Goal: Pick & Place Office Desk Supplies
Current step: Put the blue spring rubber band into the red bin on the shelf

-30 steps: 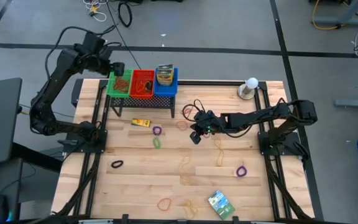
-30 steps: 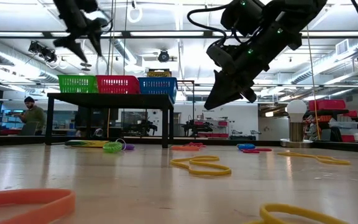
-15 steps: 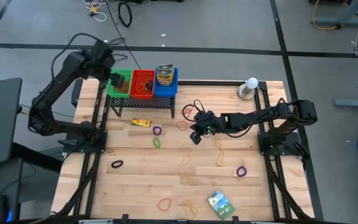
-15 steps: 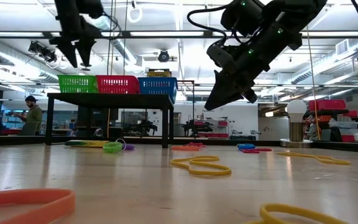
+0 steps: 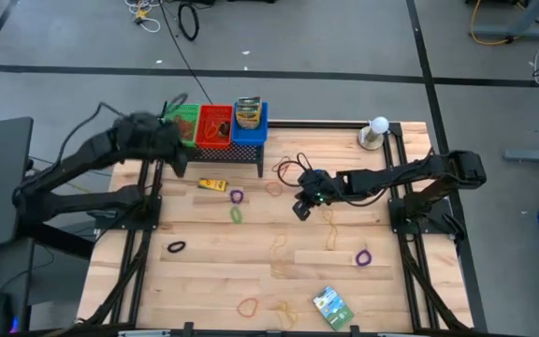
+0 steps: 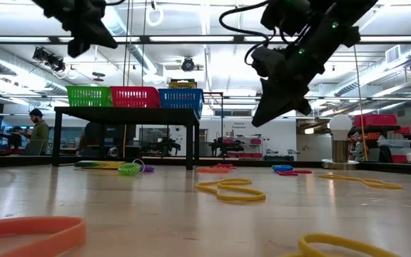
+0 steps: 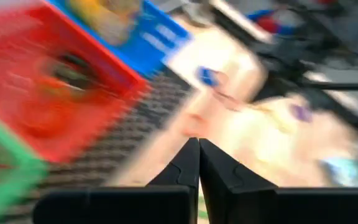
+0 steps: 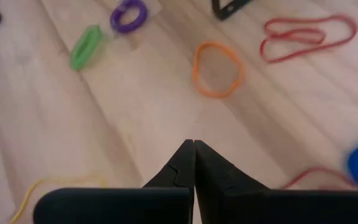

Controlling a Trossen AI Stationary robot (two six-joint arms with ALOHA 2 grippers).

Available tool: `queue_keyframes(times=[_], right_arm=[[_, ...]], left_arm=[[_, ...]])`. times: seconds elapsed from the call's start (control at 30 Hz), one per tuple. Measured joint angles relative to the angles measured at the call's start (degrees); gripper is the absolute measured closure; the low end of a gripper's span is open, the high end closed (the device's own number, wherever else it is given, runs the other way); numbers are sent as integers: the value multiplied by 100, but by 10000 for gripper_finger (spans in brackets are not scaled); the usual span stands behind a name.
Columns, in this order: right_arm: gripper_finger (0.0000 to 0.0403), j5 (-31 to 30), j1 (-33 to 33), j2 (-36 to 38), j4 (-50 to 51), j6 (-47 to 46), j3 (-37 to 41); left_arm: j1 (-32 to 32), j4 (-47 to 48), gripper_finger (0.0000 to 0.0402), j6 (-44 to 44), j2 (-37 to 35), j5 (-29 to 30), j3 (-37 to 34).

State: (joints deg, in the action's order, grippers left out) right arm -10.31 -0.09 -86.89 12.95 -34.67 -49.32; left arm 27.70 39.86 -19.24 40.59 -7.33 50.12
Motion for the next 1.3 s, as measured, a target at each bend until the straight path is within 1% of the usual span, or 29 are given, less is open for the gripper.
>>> queue_keyframes(times=[0.07, 0.17, 0.27, 0.33, 0.37, 0.47, 0.57, 0.63, 0.7, 0.77, 0.83, 0.93, 1.07, 1.17, 1.3], right_arm=[[398, 50, 58, 0, 141, -138, 0], [399, 132, 150, 78, 492, -549, 2], [399, 35, 280, 269, 994, -1191, 4], [399, -77, 373, 411, 1453, -1754, 4], [399, -137, 413, 485, 1702, -2058, 4], [399, -215, 489, 658, 2279, -2859, 11], [399, -214, 449, 730, 2420, -3346, 11], [399, -190, 317, 716, 2468, -3708, 11], [397, -230, 71, 656, 2436, -3922, 11], [389, -263, -258, 618, 2427, -3884, 11], [375, -177, -687, 620, 2393, -3675, 11], [349, 54, -1457, 619, 2323, -3128, 11], [314, 497, -2376, 340, 1941, -2296, 11], [297, 804, -2787, 41, 1670, -1612, 11], [292, 1209, -3050, -312, 1619, -743, 11]], left_arm=[[-395, -188, 393, -395, -132, -32, -363], [-1053, -620, 394, -455, -194, 347, -886], [-1723, -2042, 395, -140, -223, 877, -1642], [-2063, -3182, 395, -42, -232, 1112, -2189], [-2196, -3724, 395, -121, -214, 1211, -2438], [-2421, -5108, 391, -815, 72, 1330, -3014], [-2539, -5568, 382, -1057, 397, 1352, -3218], [-2676, -5658, 384, -837, 514, 1500, -3291], [-2830, -5756, 391, -532, 659, 1783, -3357], [-2956, -5847, 396, -429, 809, 2011, -3407], [-3037, -6030, 396, -443, 895, 2081, -3427], [-3119, -6114, 389, -566, 1054, 2090, -3427], [-3107, -6191, 377, -876, 1303, 2087, -3429], [-3110, -6317, 373, -967, 1523, 2090, -3429], [-3112, -6788, 377, -1101, 1796, 2081, -3427]])
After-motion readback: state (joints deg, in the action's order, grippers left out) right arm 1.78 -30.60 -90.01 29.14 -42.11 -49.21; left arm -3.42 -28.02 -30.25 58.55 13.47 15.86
